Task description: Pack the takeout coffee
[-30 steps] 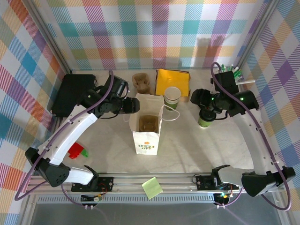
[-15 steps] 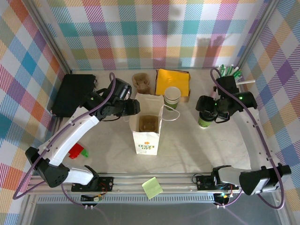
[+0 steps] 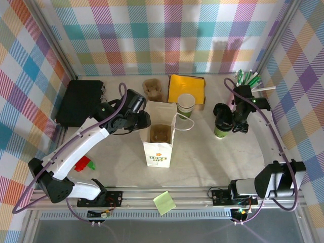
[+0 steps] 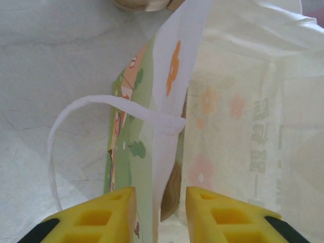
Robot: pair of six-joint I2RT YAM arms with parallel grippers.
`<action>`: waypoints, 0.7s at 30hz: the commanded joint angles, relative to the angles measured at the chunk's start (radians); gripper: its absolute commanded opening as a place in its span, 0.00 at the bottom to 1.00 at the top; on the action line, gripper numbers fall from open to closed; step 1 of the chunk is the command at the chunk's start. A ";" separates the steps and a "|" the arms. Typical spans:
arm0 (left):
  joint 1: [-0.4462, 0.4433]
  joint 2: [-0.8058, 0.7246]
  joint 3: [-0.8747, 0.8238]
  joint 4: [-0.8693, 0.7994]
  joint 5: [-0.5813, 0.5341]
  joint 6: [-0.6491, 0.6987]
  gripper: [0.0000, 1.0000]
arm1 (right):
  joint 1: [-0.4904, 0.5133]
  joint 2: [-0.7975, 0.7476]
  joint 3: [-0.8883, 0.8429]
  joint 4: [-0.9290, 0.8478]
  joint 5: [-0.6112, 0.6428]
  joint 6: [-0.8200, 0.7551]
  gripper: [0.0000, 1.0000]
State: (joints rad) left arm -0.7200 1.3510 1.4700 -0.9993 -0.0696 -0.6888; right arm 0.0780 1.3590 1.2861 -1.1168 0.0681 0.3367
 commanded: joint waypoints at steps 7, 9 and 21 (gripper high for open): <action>-0.009 -0.007 -0.048 0.120 0.024 -0.136 0.21 | -0.030 0.150 0.071 0.037 0.015 -0.061 0.88; -0.009 -0.012 -0.063 0.150 0.036 -0.162 0.20 | -0.034 0.163 0.080 0.040 0.019 -0.066 0.88; -0.011 -0.026 -0.129 0.251 0.041 -0.243 0.13 | -0.041 0.198 0.072 0.076 -0.036 -0.091 0.87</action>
State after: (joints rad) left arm -0.7261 1.3502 1.3647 -0.7944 -0.0353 -0.8997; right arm 0.0448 1.5440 1.3376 -1.0489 0.0601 0.2680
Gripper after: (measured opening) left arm 0.134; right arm 0.875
